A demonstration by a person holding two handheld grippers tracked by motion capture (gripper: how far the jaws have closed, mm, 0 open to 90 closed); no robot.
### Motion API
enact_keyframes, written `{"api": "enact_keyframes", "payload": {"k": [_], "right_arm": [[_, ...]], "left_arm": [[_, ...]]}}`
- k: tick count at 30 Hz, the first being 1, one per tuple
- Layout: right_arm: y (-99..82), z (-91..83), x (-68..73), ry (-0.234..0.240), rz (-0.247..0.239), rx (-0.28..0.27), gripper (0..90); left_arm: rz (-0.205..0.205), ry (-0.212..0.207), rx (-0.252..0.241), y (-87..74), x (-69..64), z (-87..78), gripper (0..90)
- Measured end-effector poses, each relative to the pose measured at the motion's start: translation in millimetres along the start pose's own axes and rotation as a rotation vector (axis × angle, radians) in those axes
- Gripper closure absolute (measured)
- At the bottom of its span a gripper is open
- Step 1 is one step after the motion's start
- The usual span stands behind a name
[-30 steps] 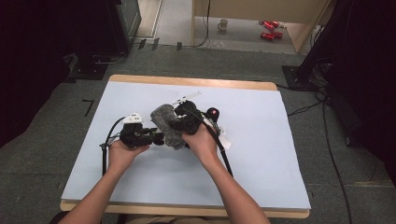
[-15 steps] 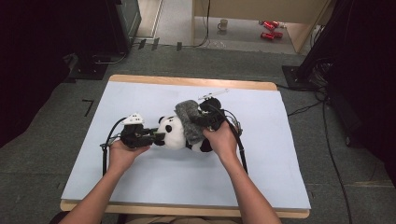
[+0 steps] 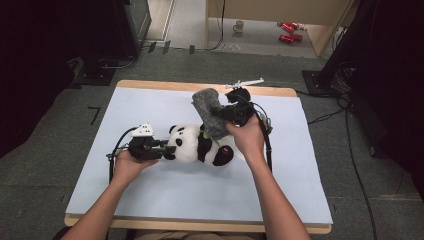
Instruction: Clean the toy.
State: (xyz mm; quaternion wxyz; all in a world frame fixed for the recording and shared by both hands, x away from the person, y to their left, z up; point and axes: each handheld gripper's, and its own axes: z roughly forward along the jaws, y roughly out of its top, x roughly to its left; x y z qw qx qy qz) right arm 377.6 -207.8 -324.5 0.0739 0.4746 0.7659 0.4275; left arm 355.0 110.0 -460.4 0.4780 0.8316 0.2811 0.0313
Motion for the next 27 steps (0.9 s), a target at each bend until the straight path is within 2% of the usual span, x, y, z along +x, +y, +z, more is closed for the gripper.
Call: {"api": "enact_keyframes", "payload": {"k": [3,4,5,7,11,13,14,16,17,21,22,23,27], "right_arm": [[2.4,-4.2,-11.4,0.009,0.017,-0.022,79.4],[2.4,-4.2,-11.4,0.009,0.017,-0.022,79.4],[0.8,-2.6,-18.8,-0.002,0.024,-0.012,79.4],[-2.0,2.0,-23.3,0.010,0.035,-0.003,79.4],[-11.7,21.5,-20.4,0.055,0.033,0.043,79.4],[-14.0,27.2,-18.1,0.057,0.027,0.056,79.4],[-19.1,41.0,-14.5,0.067,0.015,0.090,79.4],[-21.8,47.0,-13.6,0.067,0.011,0.108,79.4],[-28.3,58.4,-12.6,0.064,-0.001,0.148,79.3],[-33.3,60.6,-11.5,0.048,-0.025,0.138,79.3],[-33.5,60.1,-11.5,0.041,-0.038,0.140,79.3],[-35.3,57.0,-9.9,0.011,-0.075,0.158,79.3],[-39.7,49.6,-13.5,0.012,-0.074,0.152,79.2]], "left_arm": [[0.007,0.000,0.004,-0.1,0.3,-0.1,67.6],[0.007,0.000,0.004,-0.1,0.3,-0.1,67.6],[0.007,0.001,0.001,-0.3,-0.1,0.1,67.6],[0.005,0.002,0.000,-0.2,-0.2,0.2,67.5],[0.004,0.005,0.001,0.0,-0.6,0.3,67.4],[0.005,0.005,0.002,0.0,-0.7,0.3,67.4],[0.003,0.005,0.002,0.1,-0.8,0.3,67.4],[0.000,0.000,0.004,0.0,-0.6,0.1,67.2],[-0.005,-0.008,0.008,-0.4,0.0,0.3,67.0],[-0.012,-0.010,0.007,-0.4,0.5,0.6,67.0],[-0.016,-0.008,0.008,-0.2,0.1,0.8,67.1],[-0.017,-0.006,0.008,0.2,-0.8,1.2,67.2],[-0.020,-0.007,0.013,0.4,-1.7,1.5,67.3]]}}
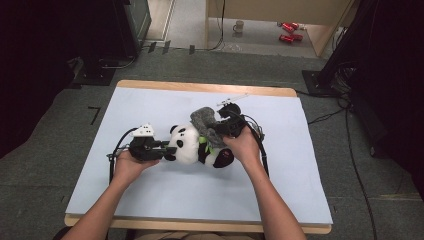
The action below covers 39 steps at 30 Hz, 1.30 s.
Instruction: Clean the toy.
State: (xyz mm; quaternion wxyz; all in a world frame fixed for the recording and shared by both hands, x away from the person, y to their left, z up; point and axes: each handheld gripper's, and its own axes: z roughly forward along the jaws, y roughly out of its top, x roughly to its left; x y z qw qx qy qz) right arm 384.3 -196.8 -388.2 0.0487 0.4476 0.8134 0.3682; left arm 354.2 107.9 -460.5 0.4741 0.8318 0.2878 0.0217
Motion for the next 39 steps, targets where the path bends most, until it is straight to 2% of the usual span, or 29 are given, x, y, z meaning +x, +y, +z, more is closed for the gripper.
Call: {"api": "enact_keyframes", "payload": {"k": [9,12,15,21,22,25,30,31,33,34,35,36,39], "right_arm": [[-8.5,-12.2,-9.2,-0.020,0.038,-0.015,79.1],[-17.7,-19.4,-19.6,-0.036,0.057,-0.007,79.4],[-20.3,-23.7,-23.1,-0.049,0.063,0.000,79.5],[-12.0,-35.8,-17.7,-0.059,0.056,-0.036,79.6],[-6.0,-39.6,-14.3,-0.047,0.055,-0.061,79.6],[2.2,-40.6,-11.4,-0.018,0.067,-0.089,79.6],[14.9,-25.8,0.0,0.057,0.067,-0.094,79.6],[14.9,-25.8,0.0,0.057,0.067,-0.094,79.6],[16.5,-13.1,6.1,0.088,0.052,-0.064,79.6],[15.3,-0.1,9.3,0.099,0.035,-0.012,79.5],[15.3,-0.1,9.3,0.099,0.035,-0.012,79.5],[11.7,10.9,9.4,0.085,0.026,0.036,79.3],[7.5,15.3,6.5,0.071,0.018,0.031,79.2]], "left_arm": [[-0.011,-0.003,0.001,-0.2,1.0,-0.2,67.4],[-0.012,-0.005,-0.004,-0.4,1.0,-0.1,67.3],[-0.012,-0.006,-0.007,-0.3,0.9,0.0,67.3],[-0.010,-0.005,-0.005,-1.3,1.4,-0.1,67.4],[-0.010,-0.004,-0.008,-1.9,1.5,-0.1,67.3],[-0.010,-0.003,-0.012,-2.2,1.1,0.1,67.3],[-0.008,-0.004,-0.011,-2.2,1.1,0.0,67.3],[-0.008,-0.004,-0.011,-2.2,1.1,0.0,67.3],[-0.006,-0.005,-0.009,-2.2,1.4,-0.2,67.3],[-0.005,-0.006,-0.006,-2.4,1.4,-0.3,67.3],[-0.005,-0.006,-0.006,-2.4,1.4,-0.3,67.2],[-0.006,-0.003,0.000,-2.3,1.1,-0.2,67.2],[-0.015,-0.003,-0.002,-1.8,1.1,-0.2,67.3]]}}
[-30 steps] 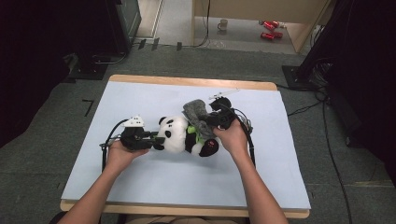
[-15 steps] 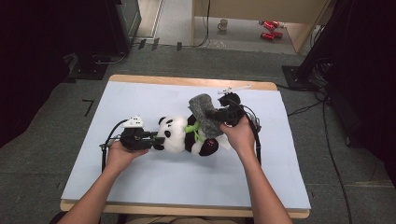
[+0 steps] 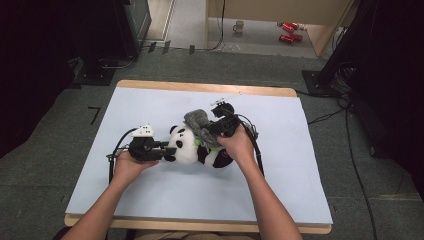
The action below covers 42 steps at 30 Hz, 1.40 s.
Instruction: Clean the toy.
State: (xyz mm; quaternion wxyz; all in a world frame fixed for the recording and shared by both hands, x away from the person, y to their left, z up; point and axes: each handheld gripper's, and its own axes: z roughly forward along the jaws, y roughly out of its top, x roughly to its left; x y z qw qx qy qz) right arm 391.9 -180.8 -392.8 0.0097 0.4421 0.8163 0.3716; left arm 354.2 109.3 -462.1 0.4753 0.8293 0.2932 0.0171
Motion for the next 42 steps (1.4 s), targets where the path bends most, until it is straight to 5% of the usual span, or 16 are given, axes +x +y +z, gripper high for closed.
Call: {"api": "enact_keyframes", "payload": {"k": [1,18,23,34,39,42], "right_arm": [[-0.9,-2.2,-4.2,-0.040,-0.007,-0.003,79.1],[-5.9,-27.3,-24.1,-0.163,0.032,-0.052,79.6],[-6.6,-48.2,-29.2,-0.141,0.090,-0.106,79.8],[-4.2,-74.9,-4.6,-0.102,0.029,-0.175,79.8],[-10.5,-80.3,-13.5,-0.116,0.034,-0.189,79.8],[-17.2,-77.5,-28.3,-0.126,0.077,-0.188,79.7]], "left_arm": [[-0.005,0.000,-0.006,0.5,-0.4,0.2,67.3],[-0.022,-0.008,-0.005,0.3,1.3,-0.7,67.7],[-0.023,-0.010,-0.008,-0.6,2.4,-0.3,67.8],[-0.026,-0.001,-0.008,-0.3,1.3,-0.3,67.6],[-0.026,-0.005,-0.008,-0.5,1.6,-0.3,67.7],[-0.025,-0.005,-0.009,-0.5,1.6,-0.2,67.7]]}}
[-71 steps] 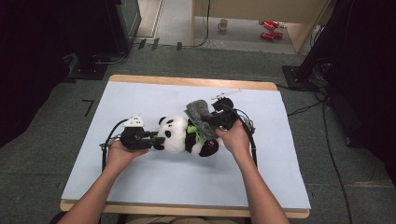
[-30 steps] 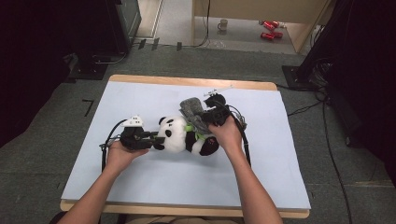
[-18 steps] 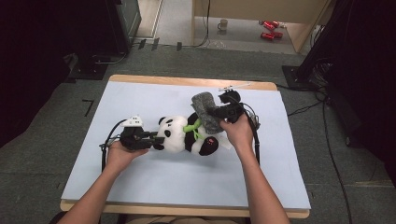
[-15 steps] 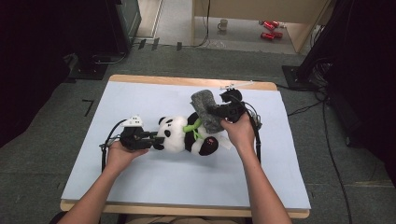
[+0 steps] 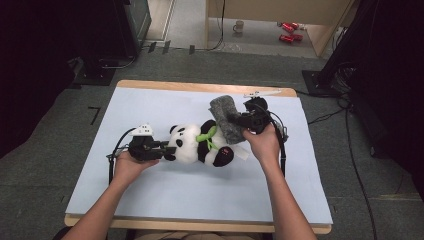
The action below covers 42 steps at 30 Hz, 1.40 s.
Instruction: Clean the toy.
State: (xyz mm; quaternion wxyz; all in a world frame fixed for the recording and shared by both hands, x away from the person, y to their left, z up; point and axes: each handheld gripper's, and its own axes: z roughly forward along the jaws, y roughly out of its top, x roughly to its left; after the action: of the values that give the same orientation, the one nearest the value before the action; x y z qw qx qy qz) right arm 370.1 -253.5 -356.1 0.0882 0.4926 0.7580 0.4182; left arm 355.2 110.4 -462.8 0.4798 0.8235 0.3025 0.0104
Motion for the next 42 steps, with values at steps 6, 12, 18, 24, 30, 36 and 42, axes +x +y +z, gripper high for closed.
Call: {"api": "enact_keyframes", "payload": {"k": [6,12,18,24,30,36,42], "right_arm": [[-16.0,17.8,-20.3,-0.012,0.039,0.033,79.7],[-27.4,15.5,-32.5,-0.007,0.078,0.020,79.6],[-44.4,11.1,-40.8,-0.024,0.085,0.013,79.6],[-59.8,6.2,-58.0,-0.065,0.119,0.024,79.6],[-60.9,-10.1,-67.6,-0.030,0.170,-0.041,79.6],[-39.2,-19.3,-48.8,-0.003,0.109,-0.101,79.6],[-27.4,-8.2,-32.6,0.018,0.065,-0.111,79.5]], "left_arm": [[-0.012,0.001,-0.004,0.3,0.2,0.1,67.8],[-0.007,0.003,-0.004,0.2,-0.4,0.0,67.8],[-0.011,0.004,-0.013,-0.8,-0.5,0.2,67.7],[-0.002,0.002,-0.009,-2.0,-0.3,-0.1,67.7],[0.001,0.001,-0.013,-2.6,-0.3,0.0,67.9],[0.014,0.021,-0.011,-4.1,-4.9,-0.6,68.0],[0.028,0.038,-0.011,-6.6,-9.3,-1.5,68.0]]}}
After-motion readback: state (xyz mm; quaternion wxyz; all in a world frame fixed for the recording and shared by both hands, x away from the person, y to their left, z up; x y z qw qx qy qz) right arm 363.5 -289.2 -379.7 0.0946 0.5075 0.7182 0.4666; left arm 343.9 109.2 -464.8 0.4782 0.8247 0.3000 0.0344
